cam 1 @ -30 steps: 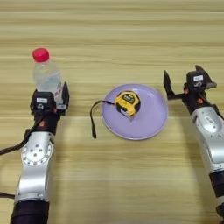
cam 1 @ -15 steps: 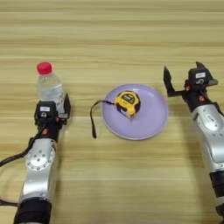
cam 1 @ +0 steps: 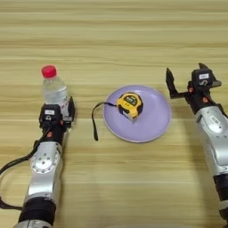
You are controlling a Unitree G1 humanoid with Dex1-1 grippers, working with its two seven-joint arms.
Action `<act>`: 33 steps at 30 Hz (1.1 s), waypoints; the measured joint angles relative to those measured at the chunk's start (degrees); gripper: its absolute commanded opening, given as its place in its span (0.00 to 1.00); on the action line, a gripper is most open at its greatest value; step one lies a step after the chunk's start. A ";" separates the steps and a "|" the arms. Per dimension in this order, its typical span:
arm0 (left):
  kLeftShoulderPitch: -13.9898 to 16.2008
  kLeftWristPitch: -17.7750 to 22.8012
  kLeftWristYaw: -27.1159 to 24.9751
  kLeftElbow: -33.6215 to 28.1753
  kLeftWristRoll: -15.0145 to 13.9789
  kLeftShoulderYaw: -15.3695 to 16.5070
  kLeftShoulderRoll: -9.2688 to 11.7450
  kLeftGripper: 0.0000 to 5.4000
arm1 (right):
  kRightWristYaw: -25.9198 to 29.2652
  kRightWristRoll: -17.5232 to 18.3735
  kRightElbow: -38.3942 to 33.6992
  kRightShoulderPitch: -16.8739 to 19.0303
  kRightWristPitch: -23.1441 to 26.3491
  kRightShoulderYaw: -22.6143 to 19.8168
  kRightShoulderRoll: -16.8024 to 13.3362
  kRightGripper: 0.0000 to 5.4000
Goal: Move the objects on the table
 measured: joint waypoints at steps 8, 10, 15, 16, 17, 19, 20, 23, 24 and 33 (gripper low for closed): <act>-0.71 -1.77 0.51 1.94 0.14 -0.41 0.03 0.58 | 0.04 0.02 -0.26 0.02 0.07 -0.31 0.00 1.00; -0.79 -1.89 0.56 2.11 0.15 -0.47 0.03 0.58 | 0.05 0.02 -0.36 0.02 0.08 -0.37 0.01 1.00; -0.82 -1.99 0.81 2.22 0.16 -0.61 0.04 0.58 | 0.12 0.03 -0.51 0.03 0.08 -0.45 0.03 1.00; -0.82 -1.99 0.84 2.22 0.16 -0.64 0.05 0.58 | 0.13 0.03 -0.51 0.03 0.08 -0.49 0.03 1.00; -0.82 -2.00 0.85 2.21 0.16 -0.67 0.05 0.61 | 0.13 0.03 -0.51 0.03 0.08 -0.52 0.03 1.00; -0.82 -1.99 0.88 2.21 0.16 -0.71 0.05 0.65 | 0.14 0.03 -0.51 0.04 0.08 -0.59 0.03 1.00; -0.82 -1.99 0.89 2.22 0.16 -0.75 0.05 0.66 | 0.14 0.03 -0.51 0.04 0.09 -0.65 0.04 1.00; -0.81 -1.98 0.91 2.22 0.17 -0.83 0.05 0.72 | 0.15 0.03 -0.51 0.05 0.10 -0.71 0.05 1.00; -0.80 -1.98 0.92 2.22 0.18 -0.90 0.05 0.74 | 0.16 0.03 -0.51 0.05 0.10 -0.71 0.05 1.00; -0.81 -2.04 0.96 2.11 0.17 -1.02 0.14 0.89 | 0.27 0.06 -0.51 0.05 0.11 -0.73 0.13 1.00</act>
